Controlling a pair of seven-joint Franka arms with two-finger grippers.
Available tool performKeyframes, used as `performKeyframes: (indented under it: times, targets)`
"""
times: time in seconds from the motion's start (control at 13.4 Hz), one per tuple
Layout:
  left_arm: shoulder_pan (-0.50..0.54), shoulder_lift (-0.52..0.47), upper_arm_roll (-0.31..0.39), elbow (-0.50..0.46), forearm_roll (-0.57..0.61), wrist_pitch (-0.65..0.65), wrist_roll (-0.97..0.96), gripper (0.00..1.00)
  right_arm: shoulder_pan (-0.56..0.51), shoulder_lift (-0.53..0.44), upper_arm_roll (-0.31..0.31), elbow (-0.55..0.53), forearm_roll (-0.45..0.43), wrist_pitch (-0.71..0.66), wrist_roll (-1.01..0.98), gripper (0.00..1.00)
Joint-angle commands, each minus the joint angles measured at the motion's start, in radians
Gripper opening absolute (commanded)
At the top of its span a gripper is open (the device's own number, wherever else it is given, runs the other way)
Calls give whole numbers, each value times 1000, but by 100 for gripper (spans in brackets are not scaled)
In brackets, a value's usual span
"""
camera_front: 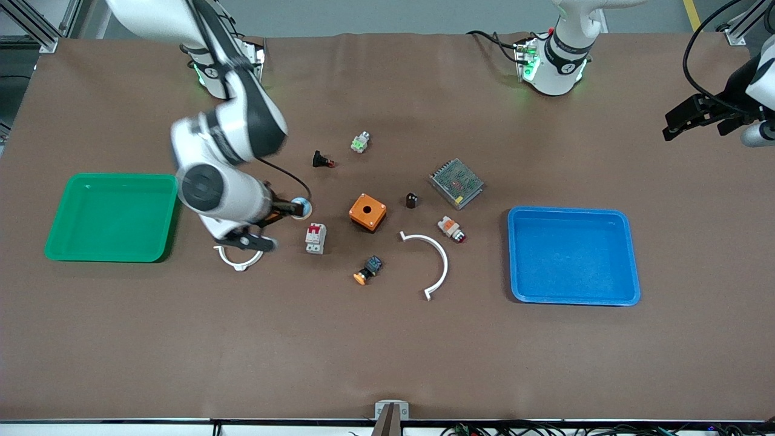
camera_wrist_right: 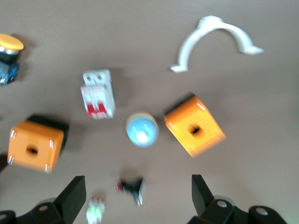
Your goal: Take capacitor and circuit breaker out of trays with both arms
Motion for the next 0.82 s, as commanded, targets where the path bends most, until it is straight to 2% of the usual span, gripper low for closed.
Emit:
performKeyframes:
  times: [0.0,0.37,0.75]
  targets:
    - [-7,-11,10,-12,-5,21,17,100,-68,-178,-6,-75,-38,-115,-26,100]
    - [-8,6,-6,9,20,22,18,100,-249,-357,-8,-206,-112,-114,-292,100]
    - [-22,14,-6,15,18,22,20,100,-416,-383,-8,-177,-144,-103,-516,100]
